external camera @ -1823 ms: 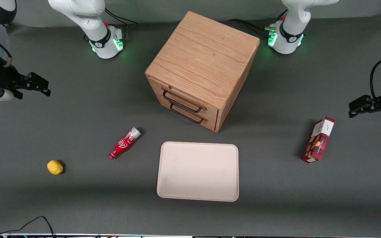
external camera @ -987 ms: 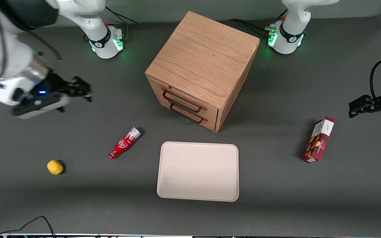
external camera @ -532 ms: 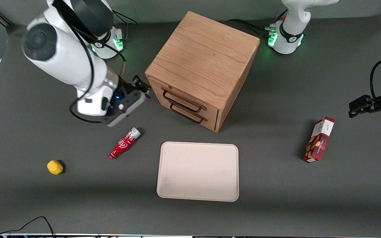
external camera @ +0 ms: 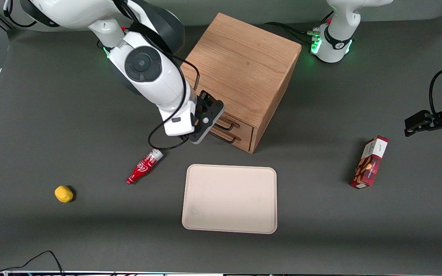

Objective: Open upper drawer

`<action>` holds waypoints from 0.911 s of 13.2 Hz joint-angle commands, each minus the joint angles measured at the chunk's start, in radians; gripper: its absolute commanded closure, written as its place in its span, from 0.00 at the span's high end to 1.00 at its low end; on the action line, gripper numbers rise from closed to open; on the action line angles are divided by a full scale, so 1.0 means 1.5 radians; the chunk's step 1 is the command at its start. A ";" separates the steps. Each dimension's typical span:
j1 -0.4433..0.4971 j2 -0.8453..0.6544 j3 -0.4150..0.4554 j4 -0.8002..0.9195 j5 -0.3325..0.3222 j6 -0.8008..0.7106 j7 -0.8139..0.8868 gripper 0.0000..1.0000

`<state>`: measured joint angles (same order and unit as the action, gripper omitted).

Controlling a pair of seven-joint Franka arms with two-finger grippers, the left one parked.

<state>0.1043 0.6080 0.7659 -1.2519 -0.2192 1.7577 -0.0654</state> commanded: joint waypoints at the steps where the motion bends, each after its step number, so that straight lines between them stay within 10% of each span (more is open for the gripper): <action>1: -0.008 0.032 0.008 -0.010 -0.016 0.022 -0.012 1.00; 12: -0.012 0.064 0.008 -0.041 -0.032 0.023 -0.024 1.00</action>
<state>0.0960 0.6977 0.7648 -1.3100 -0.2406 1.7826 -0.0806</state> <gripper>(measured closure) 0.000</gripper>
